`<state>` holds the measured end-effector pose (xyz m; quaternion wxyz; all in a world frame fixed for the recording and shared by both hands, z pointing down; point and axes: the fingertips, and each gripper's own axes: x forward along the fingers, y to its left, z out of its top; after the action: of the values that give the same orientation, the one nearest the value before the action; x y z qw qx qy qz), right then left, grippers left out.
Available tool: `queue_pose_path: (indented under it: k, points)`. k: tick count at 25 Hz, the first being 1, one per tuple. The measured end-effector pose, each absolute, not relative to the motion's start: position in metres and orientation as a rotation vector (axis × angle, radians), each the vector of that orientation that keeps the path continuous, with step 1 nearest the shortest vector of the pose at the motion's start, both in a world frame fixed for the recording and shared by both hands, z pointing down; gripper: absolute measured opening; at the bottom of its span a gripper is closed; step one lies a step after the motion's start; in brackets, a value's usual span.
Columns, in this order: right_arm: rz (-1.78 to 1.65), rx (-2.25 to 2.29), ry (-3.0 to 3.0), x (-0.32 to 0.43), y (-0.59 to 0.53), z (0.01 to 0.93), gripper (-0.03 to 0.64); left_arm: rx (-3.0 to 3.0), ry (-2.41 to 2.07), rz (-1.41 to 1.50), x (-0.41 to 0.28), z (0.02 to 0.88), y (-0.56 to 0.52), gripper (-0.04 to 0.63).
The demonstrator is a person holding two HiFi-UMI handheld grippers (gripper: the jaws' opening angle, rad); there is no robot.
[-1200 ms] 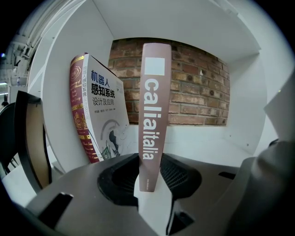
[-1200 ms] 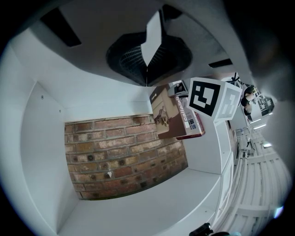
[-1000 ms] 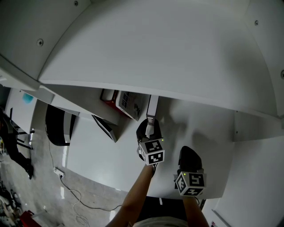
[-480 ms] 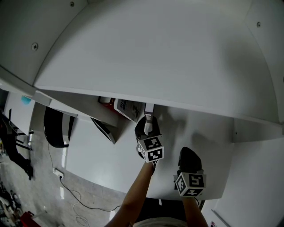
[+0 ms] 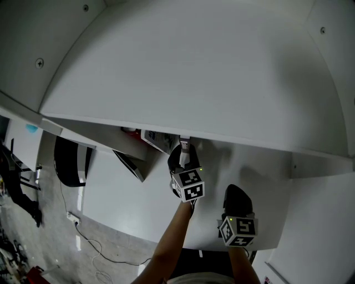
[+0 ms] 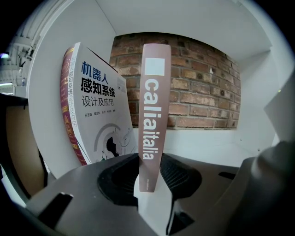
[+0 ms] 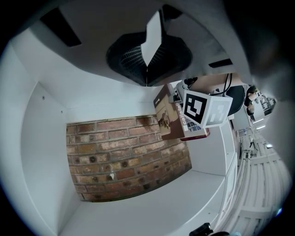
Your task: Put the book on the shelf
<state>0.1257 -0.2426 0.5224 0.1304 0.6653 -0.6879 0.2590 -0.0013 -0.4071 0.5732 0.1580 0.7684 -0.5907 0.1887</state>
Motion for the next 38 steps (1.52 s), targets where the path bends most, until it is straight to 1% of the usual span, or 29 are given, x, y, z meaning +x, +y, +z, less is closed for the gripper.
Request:
queue_pose_path:
  k: [15,21,31,35,38]
  points:
    - [0.759,1.932,-1.997,0.127,-0.242,0.523,0.017,2.202,-1.682,0.527,-0.001,0.572,-0.414,0.153]
    - [0.753,1.931,-2.003,0.126,-0.242,0.522,0.017,2.199,-1.681,0.462,-0.006,0.563,-0.413,0.197]
    - [0.712,1.928,-2.036,0.120,-0.240,0.513,0.017,2.216,-1.694,0.383,-0.008,0.541,-0.385,0.202]
    - [0.702,1.936,-2.044,0.121,-0.235,0.510,0.017,2.218,-1.690,0.326,-0.012,0.527,-0.367,0.190]
    - [0.693,1.946,-2.049,0.122,-0.230,0.505,0.017,2.210,-1.703,0.306,-0.016,0.516,-0.352,0.135]
